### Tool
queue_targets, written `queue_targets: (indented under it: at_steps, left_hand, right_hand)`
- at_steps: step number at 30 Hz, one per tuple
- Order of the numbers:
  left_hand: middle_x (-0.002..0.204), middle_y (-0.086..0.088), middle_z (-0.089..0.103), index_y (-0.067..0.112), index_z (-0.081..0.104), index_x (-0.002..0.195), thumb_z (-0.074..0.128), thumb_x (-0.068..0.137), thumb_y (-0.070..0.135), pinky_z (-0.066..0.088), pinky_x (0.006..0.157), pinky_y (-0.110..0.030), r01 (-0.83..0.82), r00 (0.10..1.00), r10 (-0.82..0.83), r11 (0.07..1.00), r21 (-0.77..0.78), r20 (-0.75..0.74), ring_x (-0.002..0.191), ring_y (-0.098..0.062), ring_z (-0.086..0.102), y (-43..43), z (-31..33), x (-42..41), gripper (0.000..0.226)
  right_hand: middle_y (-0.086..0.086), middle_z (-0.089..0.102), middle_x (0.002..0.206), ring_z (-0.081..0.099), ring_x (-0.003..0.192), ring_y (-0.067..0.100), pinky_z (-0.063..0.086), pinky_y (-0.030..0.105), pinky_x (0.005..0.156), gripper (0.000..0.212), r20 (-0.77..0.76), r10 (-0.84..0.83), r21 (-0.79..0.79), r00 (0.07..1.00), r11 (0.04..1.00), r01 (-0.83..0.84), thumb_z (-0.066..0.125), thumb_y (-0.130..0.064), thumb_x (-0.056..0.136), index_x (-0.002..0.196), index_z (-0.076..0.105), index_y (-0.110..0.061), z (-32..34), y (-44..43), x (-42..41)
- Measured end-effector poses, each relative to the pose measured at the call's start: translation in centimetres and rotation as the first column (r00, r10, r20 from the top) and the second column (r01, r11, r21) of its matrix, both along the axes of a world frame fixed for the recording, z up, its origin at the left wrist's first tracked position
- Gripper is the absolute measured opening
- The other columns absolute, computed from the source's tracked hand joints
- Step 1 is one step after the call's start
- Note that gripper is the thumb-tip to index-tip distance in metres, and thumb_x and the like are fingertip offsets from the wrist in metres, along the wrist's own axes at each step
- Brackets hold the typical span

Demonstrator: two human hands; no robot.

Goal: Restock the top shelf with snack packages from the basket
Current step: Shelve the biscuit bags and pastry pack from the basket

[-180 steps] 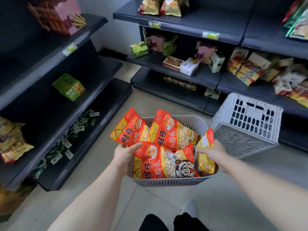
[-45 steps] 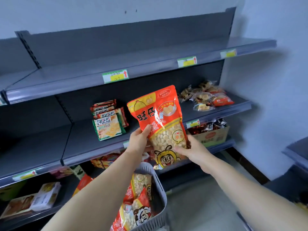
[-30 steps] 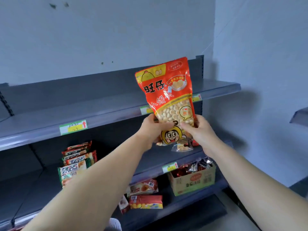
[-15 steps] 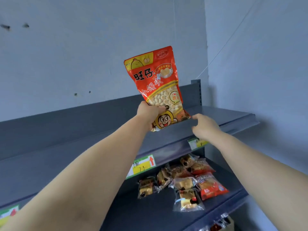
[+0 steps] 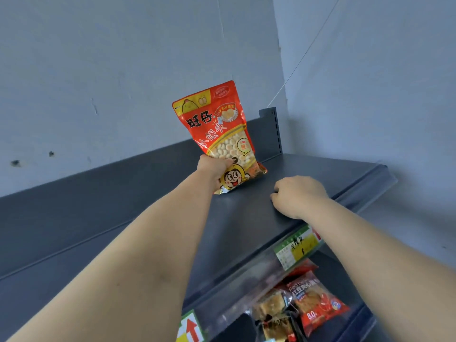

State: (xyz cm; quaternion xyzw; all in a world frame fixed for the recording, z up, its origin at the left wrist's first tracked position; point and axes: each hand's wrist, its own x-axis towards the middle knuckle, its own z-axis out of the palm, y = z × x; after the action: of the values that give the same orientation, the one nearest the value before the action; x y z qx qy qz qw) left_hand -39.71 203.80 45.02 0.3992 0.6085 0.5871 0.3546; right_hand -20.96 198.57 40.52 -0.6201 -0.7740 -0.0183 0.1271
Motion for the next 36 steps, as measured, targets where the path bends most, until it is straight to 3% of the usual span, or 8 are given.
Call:
queue_targets:
  at_steps: [7,11,17,19,22,23,28,36]
  left_hand:
    - [0.116,-0.009,0.065,0.009,0.055,0.114,0.074,0.086,0.014,0.055,0.093,-0.046,-0.130,0.989,0.129,0.991,-0.009,-0.065,0.105,-0.029,0.065,2.8,-0.6,-0.6,0.034]
    - [0.120,-0.005,0.061,0.009,0.048,0.132,0.070,0.089,0.031,0.051,0.099,-0.041,-0.185,0.974,0.174,0.980,-0.069,-0.145,0.112,-0.027,0.061,2.3,-0.8,-0.2,0.053]
    - [0.120,-0.006,0.063,0.008,0.052,0.127,0.077,0.064,0.043,0.056,0.089,-0.043,-0.302,0.938,0.280,0.949,-0.089,-0.204,0.104,-0.027,0.064,0.1,-0.2,0.0,0.076]
    - [0.118,-0.004,0.061,0.006,0.052,0.122,0.073,0.065,0.046,0.055,0.088,-0.041,-0.309,0.923,0.275,0.947,-0.091,-0.268,0.103,-0.026,0.063,-1.5,0.1,0.5,0.072]
    - [0.128,-0.003,0.054,0.014,0.046,0.132,0.059,0.070,0.056,0.049,0.097,-0.045,-0.271,0.847,0.169,0.953,-0.135,-0.503,0.115,-0.028,0.055,-5.1,0.4,1.7,0.075]
    - [0.134,-0.004,0.052,0.018,0.044,0.137,0.054,0.070,0.055,0.046,0.100,-0.048,-0.258,0.811,0.129,0.954,-0.151,-0.571,0.120,-0.031,0.052,-6.5,0.5,2.2,0.077]
    - [0.143,-0.007,0.048,0.022,0.040,0.146,0.053,0.093,0.029,0.040,0.108,-0.046,-0.246,0.731,0.090,0.959,-0.138,-0.677,0.130,-0.032,0.045,-13.8,1.3,4.2,0.055]
    - [0.143,-0.002,0.051,0.019,0.045,0.145,0.050,0.099,0.020,0.043,0.097,-0.028,-0.322,0.672,0.191,0.945,-0.050,-0.716,0.126,-0.024,0.051,-25.3,-0.3,6.6,0.046]
  right_hand:
    - [0.004,0.066,0.105,0.061,0.098,0.029,0.042,0.029,0.069,0.034,-0.011,-0.019,0.030,1.000,0.999,0.020,0.039,-0.041,0.099,0.109,0.065,-0.023,0.1,-0.3,0.0]
    - [0.004,0.067,0.102,0.061,0.093,0.029,0.040,0.028,0.066,0.030,-0.028,-0.010,0.050,1.000,0.999,0.012,0.040,-0.037,0.098,0.106,0.065,-0.023,0.0,-0.3,0.1]
    - [0.002,0.068,0.094,0.059,0.082,0.028,0.035,0.024,0.054,0.022,-0.144,-0.010,0.049,0.990,0.999,0.017,0.047,-0.031,0.093,0.099,0.066,-0.023,-0.2,-0.4,0.4]
    - [0.002,0.067,0.115,0.060,0.104,0.029,0.043,0.028,0.067,0.031,-0.242,0.040,0.060,0.969,0.998,-0.026,0.045,-0.039,0.095,0.118,0.062,-0.027,-0.2,-0.8,0.7]
    - [0.000,0.046,0.148,0.029,0.144,0.023,0.038,0.041,0.102,0.048,-0.298,0.195,0.106,0.935,0.980,-0.170,0.039,-0.046,0.098,0.144,0.043,-0.029,0.0,-1.6,1.4]
    - [0.000,0.043,0.150,0.025,0.145,0.023,0.036,0.044,0.105,0.048,-0.283,0.242,0.123,0.928,0.969,-0.215,0.039,-0.045,0.099,0.144,0.043,-0.028,0.1,-1.8,1.7]
    - [0.003,0.056,0.136,0.050,0.124,0.028,0.044,0.042,0.093,0.038,-0.309,0.343,0.173,0.887,0.938,-0.302,0.043,-0.033,0.100,0.136,0.051,-0.025,0.0,-4.8,2.3]
    - [0.009,0.057,0.131,0.049,0.123,0.031,0.043,0.043,0.091,0.039,-0.262,0.522,0.292,0.812,0.844,-0.449,0.046,-0.028,0.097,0.135,0.052,-0.021,-1.0,-13.5,0.0]
